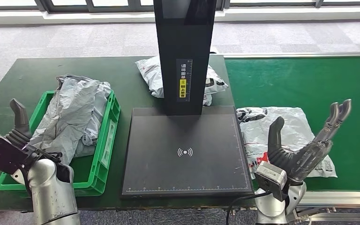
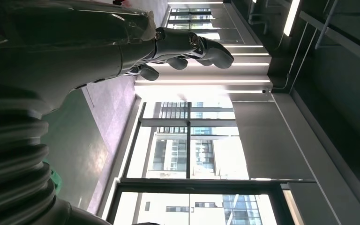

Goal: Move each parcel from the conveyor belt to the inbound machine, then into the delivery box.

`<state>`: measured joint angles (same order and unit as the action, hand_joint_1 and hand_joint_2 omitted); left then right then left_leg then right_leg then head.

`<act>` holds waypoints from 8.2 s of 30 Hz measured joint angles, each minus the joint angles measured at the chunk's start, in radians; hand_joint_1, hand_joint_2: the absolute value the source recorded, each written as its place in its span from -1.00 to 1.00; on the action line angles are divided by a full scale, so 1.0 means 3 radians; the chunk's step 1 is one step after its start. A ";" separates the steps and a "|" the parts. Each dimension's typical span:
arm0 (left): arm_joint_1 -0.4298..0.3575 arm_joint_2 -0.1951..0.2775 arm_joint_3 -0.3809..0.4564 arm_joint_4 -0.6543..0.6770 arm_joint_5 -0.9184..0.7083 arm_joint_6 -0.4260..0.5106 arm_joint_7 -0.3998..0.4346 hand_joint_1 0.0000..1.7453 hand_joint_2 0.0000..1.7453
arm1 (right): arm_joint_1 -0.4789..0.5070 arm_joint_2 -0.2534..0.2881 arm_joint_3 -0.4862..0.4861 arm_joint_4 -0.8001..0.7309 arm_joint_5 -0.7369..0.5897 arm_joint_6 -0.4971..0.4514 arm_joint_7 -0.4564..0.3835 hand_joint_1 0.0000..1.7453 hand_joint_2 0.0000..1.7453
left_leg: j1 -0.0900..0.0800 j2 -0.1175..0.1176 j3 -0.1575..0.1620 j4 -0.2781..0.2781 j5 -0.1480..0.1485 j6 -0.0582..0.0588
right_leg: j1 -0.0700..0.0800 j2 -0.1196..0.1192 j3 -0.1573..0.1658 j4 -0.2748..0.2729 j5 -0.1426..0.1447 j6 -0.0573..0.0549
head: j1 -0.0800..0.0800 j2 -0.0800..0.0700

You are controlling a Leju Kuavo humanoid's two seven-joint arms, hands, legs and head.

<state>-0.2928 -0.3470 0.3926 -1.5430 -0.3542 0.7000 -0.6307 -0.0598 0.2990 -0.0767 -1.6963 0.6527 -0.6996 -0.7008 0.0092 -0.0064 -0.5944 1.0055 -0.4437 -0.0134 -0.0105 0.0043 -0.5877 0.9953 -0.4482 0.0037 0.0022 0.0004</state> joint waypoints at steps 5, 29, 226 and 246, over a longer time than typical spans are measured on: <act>0.0004 0.0003 -0.0028 -0.0025 0.0023 0.0000 -0.0007 -1.00 1.00 | -0.0004 0.0000 -0.0012 0.0030 0.0008 0.0000 0.0002 -1.00 1.00 | 0.0000 0.0000 0.0000 0.0000 0.0000 0.0000 | 0.0000 0.0000 0.0000 0.0000 0.0000 0.0000 | 0.0000 0.0000; 0.0274 0.0122 -0.0552 -0.0232 0.0312 -0.0174 0.0015 -1.00 1.00 | -0.0076 0.0012 -0.0500 0.0240 0.0217 0.0000 0.0038 -1.00 1.00 | 0.0000 -0.0001 -0.0001 0.0000 0.0000 0.0000 | 0.0001 -0.0001 0.0000 0.0000 0.0000 0.0000 | 0.0000 0.0000; 0.0514 0.0337 -0.1490 -0.0531 0.1372 -0.3088 0.0022 -1.00 1.00 | -0.0596 -0.0086 0.0327 0.0983 -0.0134 -0.0004 -0.0009 -1.00 1.00 | 0.0000 -0.0006 -0.0003 0.0001 0.0002 -0.0004 | 0.0003 -0.0002 -0.0007 0.0003 -0.0002 -0.0003 | -0.0001 0.0000; -0.0143 0.0327 -0.2178 0.0245 0.0451 -0.2793 0.0451 -1.00 1.00 | -0.0244 0.0032 -0.0473 -0.0778 -0.0370 -0.0001 -0.0002 -1.00 1.00 | -0.0002 -0.0002 0.0000 0.0002 0.0001 -0.0001 | -0.0001 -0.0001 -0.0006 0.0001 0.0000 0.0001 | -0.0001 0.0000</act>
<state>-0.3359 -0.2487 -0.2607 -1.4695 -0.2190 -0.1379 -0.4953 -0.1330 0.3086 -0.2187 -1.9296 0.5416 -0.7000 -0.7012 0.0086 -0.0071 -0.5943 1.0061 -0.4433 -0.0136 -0.0109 0.0039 -0.5894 0.9958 -0.4481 0.0040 0.0020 0.0004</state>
